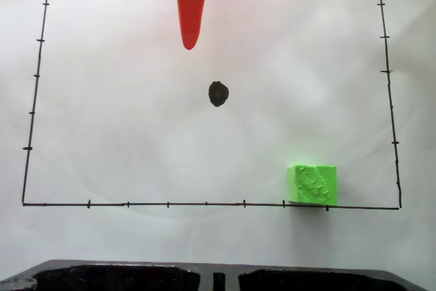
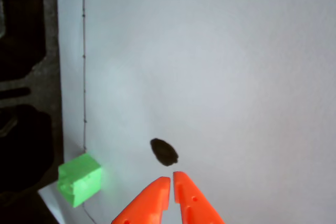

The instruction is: Grasp the colored block, Place it on the black dot, and then return the arm to the default position.

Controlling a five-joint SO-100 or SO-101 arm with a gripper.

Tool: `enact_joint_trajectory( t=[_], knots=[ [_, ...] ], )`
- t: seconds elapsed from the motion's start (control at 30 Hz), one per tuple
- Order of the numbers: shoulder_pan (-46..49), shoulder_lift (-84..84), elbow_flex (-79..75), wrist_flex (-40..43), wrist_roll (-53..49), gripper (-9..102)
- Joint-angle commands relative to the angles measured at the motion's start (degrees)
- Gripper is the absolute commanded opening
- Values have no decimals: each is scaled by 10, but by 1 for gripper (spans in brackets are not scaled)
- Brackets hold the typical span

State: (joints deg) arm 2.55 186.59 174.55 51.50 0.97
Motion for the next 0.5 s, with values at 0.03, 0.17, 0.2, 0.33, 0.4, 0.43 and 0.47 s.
enact_joint_trajectory(
  t=[0.03,0.17,0.2,0.33,0.4,0.43,0.47],
  knots=[
    [4,7,-3,-5,5,0],
    [4,7,-3,-5,5,0],
    [4,7,-3,-5,6,0],
    [5,7,-3,-5,7,0],
    [5,7,-3,-5,7,0],
    [5,7,-3,-5,7,0],
    [5,7,-3,-5,7,0]
  ],
)
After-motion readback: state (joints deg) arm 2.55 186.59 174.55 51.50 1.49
